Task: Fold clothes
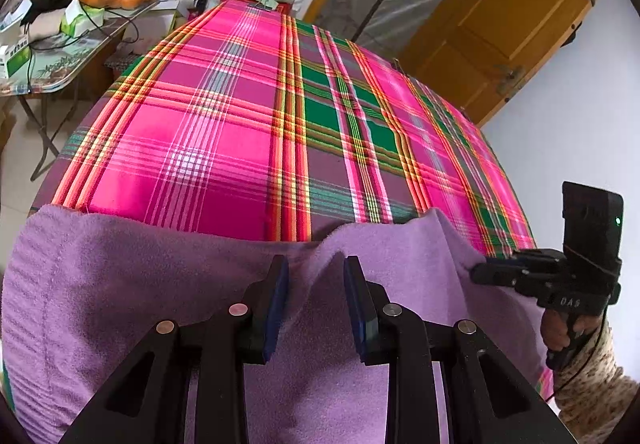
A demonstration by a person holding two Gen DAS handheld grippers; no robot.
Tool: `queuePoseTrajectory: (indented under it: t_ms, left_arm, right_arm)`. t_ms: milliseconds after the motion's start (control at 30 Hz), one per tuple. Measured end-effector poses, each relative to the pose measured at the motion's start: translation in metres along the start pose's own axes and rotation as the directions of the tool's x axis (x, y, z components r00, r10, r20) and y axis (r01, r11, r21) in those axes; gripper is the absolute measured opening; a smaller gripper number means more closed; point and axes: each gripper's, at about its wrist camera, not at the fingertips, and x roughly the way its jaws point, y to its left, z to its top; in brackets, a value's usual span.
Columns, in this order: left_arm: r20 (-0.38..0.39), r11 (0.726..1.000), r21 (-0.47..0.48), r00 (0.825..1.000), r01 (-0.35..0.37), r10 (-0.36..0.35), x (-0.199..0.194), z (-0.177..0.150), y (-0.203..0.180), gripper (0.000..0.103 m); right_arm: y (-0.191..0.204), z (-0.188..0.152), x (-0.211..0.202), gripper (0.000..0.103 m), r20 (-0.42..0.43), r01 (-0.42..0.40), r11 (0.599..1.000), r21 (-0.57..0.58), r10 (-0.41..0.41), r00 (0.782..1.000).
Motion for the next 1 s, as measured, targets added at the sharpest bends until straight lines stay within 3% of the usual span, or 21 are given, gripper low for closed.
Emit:
queuePoseTrajectory:
  t_ms: [100, 200, 367, 467, 700, 767, 1000]
  left_arm:
    - [-0.001, 1.000, 0.001, 1.000, 0.000, 0.000, 0.000, 0.001, 0.001, 0.029]
    - [-0.002, 1.000, 0.000, 1.000, 0.001, -0.001, 0.002, 0.001, 0.001, 0.029]
    - [0.001, 1.000, -0.007, 1.000, 0.007, -0.007, 0.002, 0.001, 0.002, 0.029]
    - [0.002, 1.000, -0.007, 1.000, 0.010, -0.010, 0.002, 0.001, 0.002, 0.029]
    - [0.006, 1.000, -0.011, 1.000, 0.024, -0.024, 0.002, 0.001, 0.004, 0.029]
    - [0.006, 1.000, -0.012, 1.000, 0.028, -0.028, 0.002, 0.001, 0.004, 0.029]
    - [0.009, 0.999, -0.020, 0.999, 0.047, -0.047, 0.002, 0.001, 0.008, 0.029]
  right_arm:
    - [0.008, -0.005, -0.012, 0.006, 0.032, -0.053, 0.999, -0.008, 0.054, 0.998]
    - [0.021, -0.012, -0.014, 0.006, 0.012, -0.114, 0.992, -0.047, 0.114, 0.993]
    - [0.023, -0.023, 0.005, 0.007, -0.068, -0.119, 0.993, -0.023, 0.117, 0.991]
    - [0.014, -0.024, 0.012, 0.009, -0.060, -0.118, 0.992, 0.036, 0.120, 0.991]
    - [0.005, -0.011, 0.022, 0.032, -0.051, -0.158, 0.979, 0.125, 0.166, 0.985]
    - [0.006, -0.003, 0.026, 0.035, -0.060, -0.173, 0.977, 0.128, 0.182, 0.981]
    - [-0.014, 0.018, 0.044, 0.036, -0.012, -0.314, 0.900, 0.303, 0.333, 0.943]
